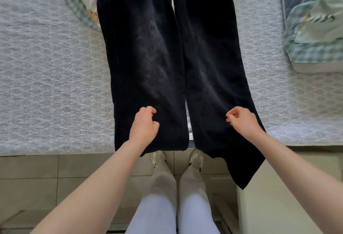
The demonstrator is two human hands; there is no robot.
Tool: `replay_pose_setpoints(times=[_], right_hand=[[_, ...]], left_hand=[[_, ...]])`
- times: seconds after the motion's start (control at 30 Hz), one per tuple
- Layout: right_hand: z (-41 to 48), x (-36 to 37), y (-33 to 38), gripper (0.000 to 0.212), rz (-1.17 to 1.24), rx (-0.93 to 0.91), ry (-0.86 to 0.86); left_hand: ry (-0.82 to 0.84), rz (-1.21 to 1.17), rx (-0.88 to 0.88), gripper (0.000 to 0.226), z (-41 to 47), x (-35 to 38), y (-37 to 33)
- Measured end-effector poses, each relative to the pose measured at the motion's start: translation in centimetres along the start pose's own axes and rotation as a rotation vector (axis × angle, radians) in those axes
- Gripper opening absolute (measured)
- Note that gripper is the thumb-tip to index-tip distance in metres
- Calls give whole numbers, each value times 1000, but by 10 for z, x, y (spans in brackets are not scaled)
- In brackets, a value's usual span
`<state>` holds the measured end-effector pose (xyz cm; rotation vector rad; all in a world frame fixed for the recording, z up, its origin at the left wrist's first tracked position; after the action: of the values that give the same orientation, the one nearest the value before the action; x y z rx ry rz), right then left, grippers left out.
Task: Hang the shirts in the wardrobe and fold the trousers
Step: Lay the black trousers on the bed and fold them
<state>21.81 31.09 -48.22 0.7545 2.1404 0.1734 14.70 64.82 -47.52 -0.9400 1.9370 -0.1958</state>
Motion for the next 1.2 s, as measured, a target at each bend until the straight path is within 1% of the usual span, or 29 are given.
replay_pose_setpoints(times=[0.03,0.1,0.17,0.2,0.27,0.3,0.33,0.4,0.47,0.5,0.53,0.6,0.67,0.73,0.77,0.8,0.83,0.9,0.93,0.97,1.0,1.03,1.13,1.2], right_hand=[[8,-15,-2,12,-20,-12,-48],[25,-40,-11,20,-48,-12,-147],[44,-58,-26,31,-71,35,-212],[52,-62,-35,37,-79,83,-211],[64,-63,-52,50,-45,181,-159],[68,-59,-59,56,11,213,-113],[69,-53,-64,59,79,236,-54],[67,-39,-66,59,180,226,58],[61,-35,-57,53,228,155,102],[55,-37,-48,50,252,102,95],[49,-41,-37,49,268,41,74],[29,-43,-13,53,283,-126,60],[5,-34,8,63,236,-301,132],[-17,-20,23,71,185,-431,224],[-25,-13,28,74,169,-466,268],[-31,-7,33,75,152,-487,307],[-36,0,38,76,129,-498,347],[-43,14,47,75,80,-510,448],[-45,17,51,71,61,-512,500],[-44,16,54,64,45,-506,525],[-39,7,57,55,39,-488,501],[-27,-6,59,48,38,-446,435],[22,-49,70,32,120,-253,232],[54,-59,86,25,190,-164,181]], left_hand=[[43,3,46,42,4,10,-18],[109,1,118,45,11,26,-50],[161,23,186,48,17,43,-78],[186,47,228,49,18,52,-91],[228,81,294,50,21,70,-115],[245,86,309,51,22,78,-125],[268,89,305,53,24,87,-132],[347,116,238,57,27,105,-136],[432,192,148,58,29,118,-136],[471,221,97,59,30,122,-136],[504,211,40,59,32,125,-135],[534,118,-70,60,35,123,-139],[518,-29,-158,67,40,116,-149],[454,-242,-251,79,51,107,-161],[415,-342,-278,77,55,104,-168],[377,-418,-287,70,58,100,-175],[343,-425,-259,66,61,97,-183],[310,-305,-197,64,61,97,-190],[276,-222,-181,54,61,97,-187],[234,-180,-181,39,61,94,-183],[201,-185,-193,27,60,91,-177],[187,-220,-206,22,61,90,-171],[237,-292,-183,30,60,91,-162],[271,-353,-171,32,59,91,-158]])
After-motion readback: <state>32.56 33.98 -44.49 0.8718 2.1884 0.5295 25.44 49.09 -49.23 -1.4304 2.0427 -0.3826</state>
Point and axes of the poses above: each hand's wrist, its own z-axis towards the middle knuckle, its own x-axis out of the palm, y = z × x, the point moved 10 cm from there along z, towards the middle knuckle, and after that the axes turned 1 degree about x, right-handed, at the moved point
